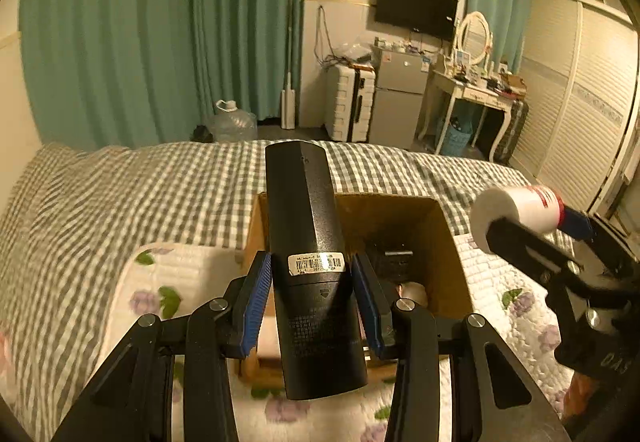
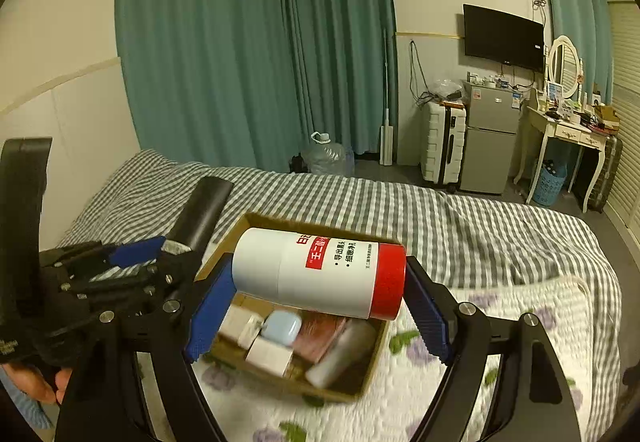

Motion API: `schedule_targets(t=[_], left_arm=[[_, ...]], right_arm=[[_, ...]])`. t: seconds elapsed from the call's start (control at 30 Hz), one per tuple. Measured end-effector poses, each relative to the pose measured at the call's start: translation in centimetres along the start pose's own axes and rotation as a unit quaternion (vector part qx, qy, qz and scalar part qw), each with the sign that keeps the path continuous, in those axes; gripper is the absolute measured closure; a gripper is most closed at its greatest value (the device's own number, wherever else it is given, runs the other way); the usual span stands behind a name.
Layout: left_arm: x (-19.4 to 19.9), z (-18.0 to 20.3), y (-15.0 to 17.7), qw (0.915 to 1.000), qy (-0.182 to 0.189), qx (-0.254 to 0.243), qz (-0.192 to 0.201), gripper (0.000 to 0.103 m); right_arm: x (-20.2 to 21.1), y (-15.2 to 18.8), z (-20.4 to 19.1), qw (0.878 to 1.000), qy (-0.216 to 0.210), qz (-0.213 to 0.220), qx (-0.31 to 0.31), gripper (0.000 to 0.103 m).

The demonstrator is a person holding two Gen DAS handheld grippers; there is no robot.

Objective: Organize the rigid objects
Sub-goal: 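Lift the flashlight and bottle over the box and lower them inside, then open both grippers to release the flashlight and bottle in the box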

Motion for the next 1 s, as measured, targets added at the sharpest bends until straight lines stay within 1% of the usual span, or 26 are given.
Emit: schedule_targets(t=[0.13,0.27,0.33,0.43,0.53,0.6,0.8,1.0], left_arm=[[-4.2,-0.4,-0.2,0.9997,0.0,-0.012,-0.023,0.062],[-7.9,-0.6,0.7,0.9983,-0.008,-0.015,-0.055,0.061],[-9.2,-0.6,1.1,0.9974,-0.016,-0.018,-0.067,0.061],[-9.5,-0.3,1.3,0.997,-0.018,-0.023,-0.071,0.061],[-9.6,-0.1,1.4,0.9963,-0.034,-0.023,-0.075,0.059],[-9.3,-0.3,1.4,0.9969,-0.039,-0.022,-0.065,0.058],[-8.4,-1.0,0.7,0.998,-0.032,-0.013,-0.054,0.057],[-7.1,-2.0,-0.1,0.999,-0.029,-0.003,-0.034,0.057]], right_arm=[[-4.2,-0.8,1.1,1.0,0.0,-0.014,-0.01,0.022],[-7.4,0.4,2.1,0.999,-0.005,-0.03,-0.03,0.022],[-8.8,1.2,2.5,0.998,-0.005,-0.048,-0.032,0.022],[-9.7,1.8,2.8,0.997,-0.006,-0.06,-0.039,0.023],[-9.3,2.0,2.8,0.998,-0.002,-0.057,-0.037,0.022],[-9.0,2.1,2.8,0.998,-0.001,-0.054,-0.037,0.023],[-8.8,2.4,2.8,0.998,0.003,-0.055,-0.034,0.023],[-9.5,1.4,1.8,0.998,0.008,-0.058,-0.021,0.023]])
Point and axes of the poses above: each gripper's, at about its wrist camera, not at the fingertips, and x roughly against the way its jaws point, z to its right, y to its underside, the point moved 3 cm from there along -x, roughly the way its jaws point, and after that the axes turned 11 degrees about -z, right-handed, at the moved point
